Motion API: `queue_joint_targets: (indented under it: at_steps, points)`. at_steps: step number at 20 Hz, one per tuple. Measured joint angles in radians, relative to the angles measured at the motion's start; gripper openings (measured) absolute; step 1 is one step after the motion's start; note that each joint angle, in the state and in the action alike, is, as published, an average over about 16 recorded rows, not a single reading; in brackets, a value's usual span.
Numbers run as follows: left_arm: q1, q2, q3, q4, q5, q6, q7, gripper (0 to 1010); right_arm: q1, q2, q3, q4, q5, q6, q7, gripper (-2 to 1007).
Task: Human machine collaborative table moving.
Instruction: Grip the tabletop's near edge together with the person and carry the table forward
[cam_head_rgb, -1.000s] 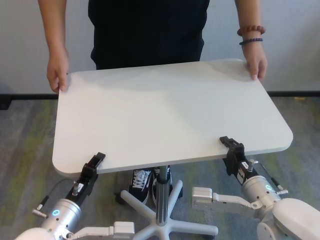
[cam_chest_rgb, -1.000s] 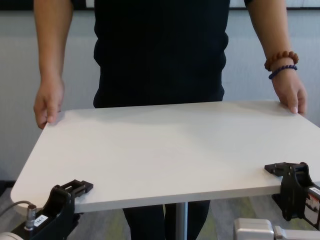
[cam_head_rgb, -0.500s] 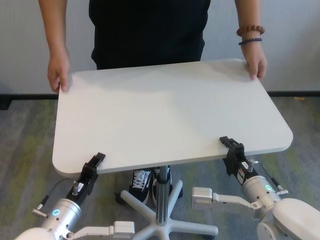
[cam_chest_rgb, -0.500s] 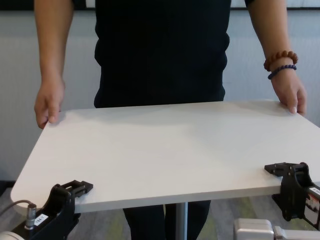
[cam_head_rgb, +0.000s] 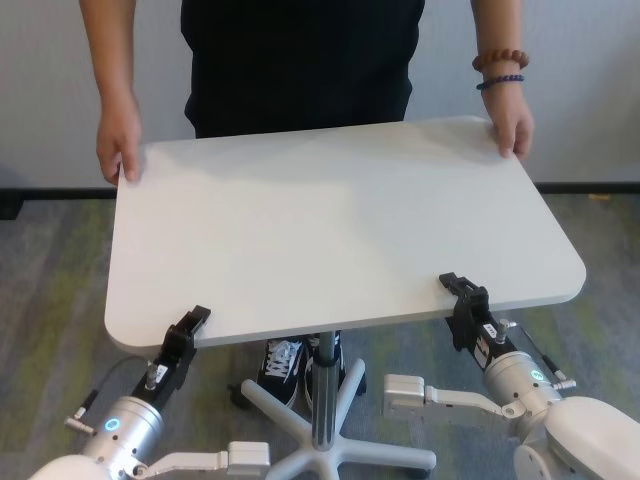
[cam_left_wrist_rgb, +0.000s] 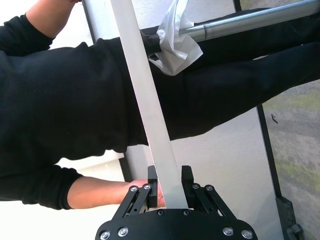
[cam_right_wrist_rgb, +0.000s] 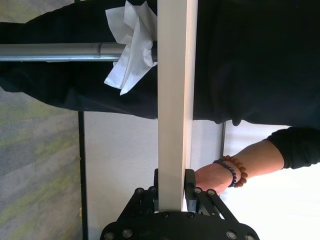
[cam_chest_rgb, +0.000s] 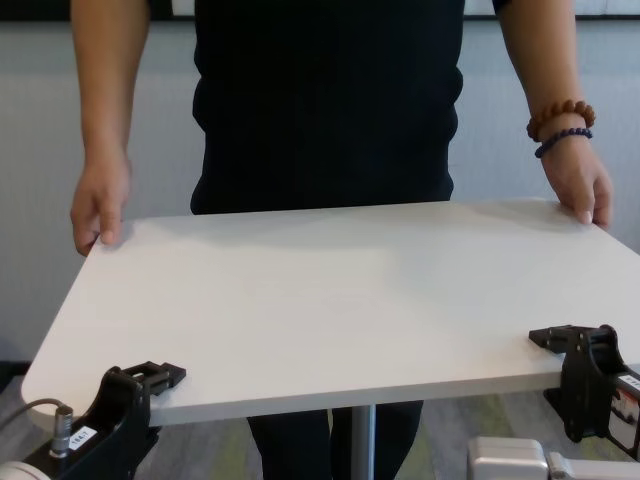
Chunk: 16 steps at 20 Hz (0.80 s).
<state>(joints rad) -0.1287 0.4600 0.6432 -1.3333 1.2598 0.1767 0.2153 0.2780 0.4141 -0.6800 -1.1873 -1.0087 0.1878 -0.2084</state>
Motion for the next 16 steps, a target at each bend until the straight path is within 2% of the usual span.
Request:
queue_joint_targets:
  at_steps: [16]
  points:
    - [0.0,0.0,0.0,0.0,0.0,0.0,-0.001,294,0.0,0.0,0.0,0.0,0.0,0.0,0.0,222]
